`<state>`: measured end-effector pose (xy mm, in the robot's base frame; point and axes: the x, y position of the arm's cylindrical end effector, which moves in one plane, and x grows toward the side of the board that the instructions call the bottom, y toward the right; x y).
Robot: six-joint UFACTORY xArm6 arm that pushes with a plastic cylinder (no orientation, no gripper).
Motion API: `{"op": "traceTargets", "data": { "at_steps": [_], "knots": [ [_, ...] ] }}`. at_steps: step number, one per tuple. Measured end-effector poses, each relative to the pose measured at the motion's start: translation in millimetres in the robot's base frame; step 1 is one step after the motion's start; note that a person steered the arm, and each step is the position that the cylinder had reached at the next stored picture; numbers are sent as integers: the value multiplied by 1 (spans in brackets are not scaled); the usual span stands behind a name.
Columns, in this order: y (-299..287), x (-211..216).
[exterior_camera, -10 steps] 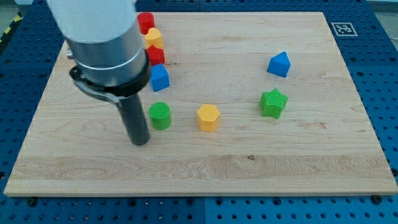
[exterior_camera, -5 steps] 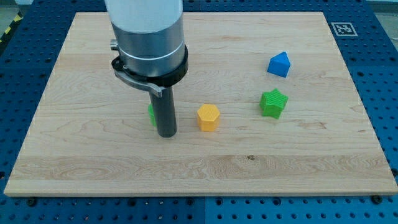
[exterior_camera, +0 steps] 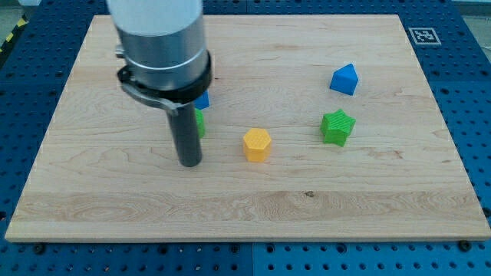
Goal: Slide the green circle to the bottom of the blue cube
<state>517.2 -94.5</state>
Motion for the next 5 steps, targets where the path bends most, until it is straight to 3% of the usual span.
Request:
{"op": "traceTargets", "data": {
  "at_steps": [1, 5],
  "knots": [
    [-18, -11],
    [0, -38]
  ]
}}
